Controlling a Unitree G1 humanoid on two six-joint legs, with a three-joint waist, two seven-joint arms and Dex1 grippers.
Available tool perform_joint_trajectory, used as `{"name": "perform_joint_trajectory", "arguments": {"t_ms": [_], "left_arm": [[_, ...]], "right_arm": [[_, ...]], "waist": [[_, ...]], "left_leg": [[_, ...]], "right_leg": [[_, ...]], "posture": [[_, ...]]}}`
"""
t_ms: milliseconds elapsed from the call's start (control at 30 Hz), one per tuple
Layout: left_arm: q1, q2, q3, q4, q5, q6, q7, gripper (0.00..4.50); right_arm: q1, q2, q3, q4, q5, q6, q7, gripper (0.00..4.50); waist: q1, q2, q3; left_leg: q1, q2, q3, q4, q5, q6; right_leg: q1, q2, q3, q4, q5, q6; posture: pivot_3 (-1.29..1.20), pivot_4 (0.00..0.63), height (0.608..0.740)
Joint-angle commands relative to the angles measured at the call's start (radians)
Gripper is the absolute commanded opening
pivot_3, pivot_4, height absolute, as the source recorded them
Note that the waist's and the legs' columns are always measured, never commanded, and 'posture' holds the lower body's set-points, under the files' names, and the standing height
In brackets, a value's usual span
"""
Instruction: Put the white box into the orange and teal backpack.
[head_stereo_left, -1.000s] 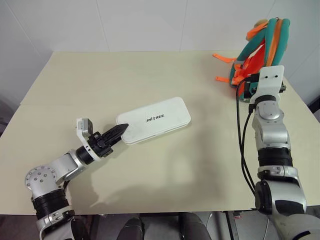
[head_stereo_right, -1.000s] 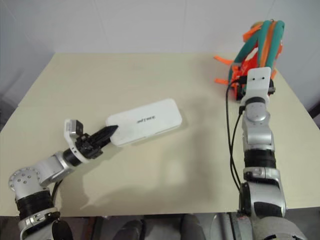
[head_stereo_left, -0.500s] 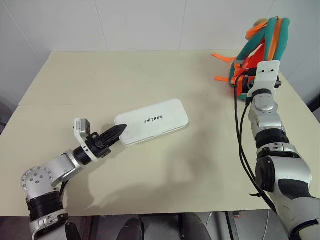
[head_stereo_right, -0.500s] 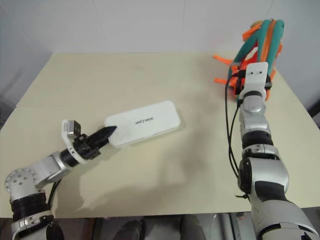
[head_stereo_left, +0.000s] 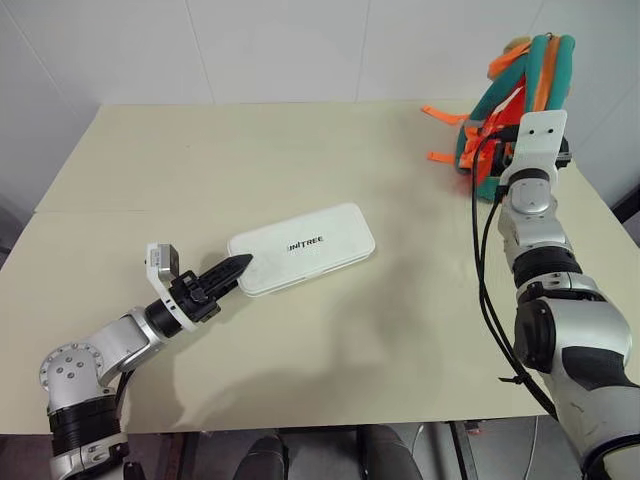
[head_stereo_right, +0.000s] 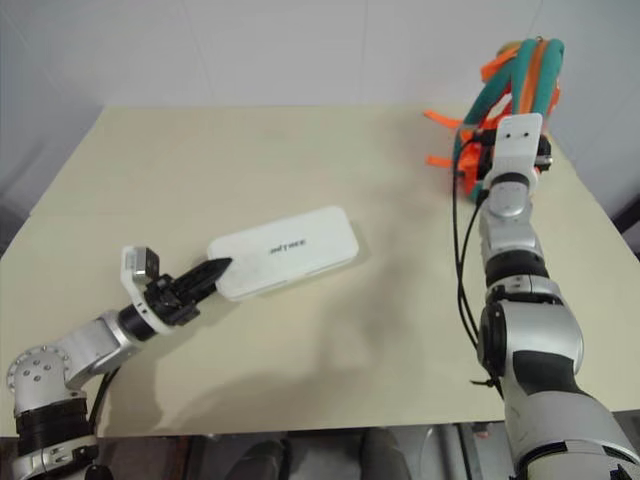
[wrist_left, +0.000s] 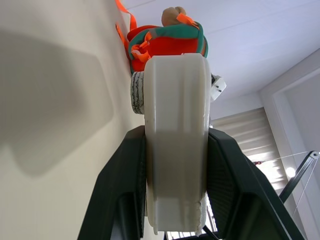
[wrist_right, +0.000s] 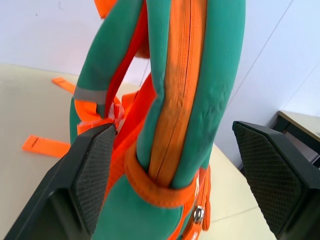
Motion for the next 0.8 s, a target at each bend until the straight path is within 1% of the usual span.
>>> {"name": "perform_joint_trajectory", "arguments": {"t_ms": [33,300,500,600,633,667,700,800], "left_arm": [[0.014,0.018,-0.007,-0.051,-0.052,-0.026,-0.005,1.27],[0.023,0.041,-0.033,-0.055,-0.071,-0.058,-0.004,1.27],[0.027,0.052,-0.045,-0.055,-0.078,-0.079,-0.003,1.27],[0.03,0.057,-0.049,-0.056,-0.08,-0.086,-0.004,1.27],[0.031,0.058,-0.049,-0.056,-0.081,-0.089,-0.005,1.27],[0.033,0.059,-0.05,-0.057,-0.081,-0.091,-0.005,1.27],[0.035,0.06,-0.05,-0.058,-0.082,-0.094,-0.005,1.27],[0.037,0.063,-0.051,-0.058,-0.083,-0.1,-0.006,1.27]], "right_arm": [[-0.048,-0.007,-0.005,0.014,0.003,-0.019,-0.011,4.5],[-0.09,-0.007,0.005,0.069,-0.009,0.012,-0.031,4.5],[-0.105,-0.006,0.001,0.092,-0.004,0.031,-0.017,4.5],[-0.108,-0.002,-0.01,0.098,0.006,0.036,-0.022,3.93],[-0.109,0.0,-0.01,0.099,0.006,0.034,-0.023,3.67],[-0.11,0.001,-0.009,0.1,0.004,0.031,-0.023,3.36],[-0.111,0.002,-0.008,0.101,0.003,0.03,-0.024,2.94],[-0.113,0.004,-0.007,0.102,0.002,0.03,-0.025,1.98]], "waist": [[-0.003,0.0,0.0],[-0.01,0.0,0.0],[-0.012,0.0,0.0],[-0.012,0.0,0.0],[-0.012,0.0,0.0],[-0.012,0.0,0.0],[-0.012,0.0,0.0],[-0.012,0.0,0.0]], "left_leg": [[0.0,0.0,0.0,0.0,0.0,0.0],[0.0,0.0,0.0,-0.001,0.0,0.0],[0.0,0.0,0.0,-0.001,0.0,0.0],[0.0,0.0,0.001,-0.001,0.0,0.0],[0.0,0.0,0.001,-0.001,0.0,0.0],[0.0,0.0,0.001,-0.001,0.0,0.0],[0.0,0.0,0.001,-0.001,0.0,0.0],[0.0,0.0,0.001,-0.001,0.0,0.0]], "right_leg": [[0.0,0.0,0.0,0.0,0.0,0.0],[0.0,0.0,0.0,0.0,0.0,0.0],[0.0,0.0,0.0,0.0,0.0,0.0],[0.0,0.0,0.0,0.0,0.0,0.0],[0.0,0.0,0.0,0.0,0.0,0.0],[0.0,0.0,0.0,0.0,0.0,0.0],[0.0,0.0,0.0,0.0,0.0,0.0],[0.0,0.0,0.0,0.0,0.0,0.0]], "posture": [[0.0,0.15,0.74],[0.0,0.15,0.74],[0.0,0.15,0.74],[0.0,0.15,0.74],[0.0,0.15,0.74],[0.0,0.15,0.74],[0.0,0.15,0.74],[0.0,0.15,0.74]]}}
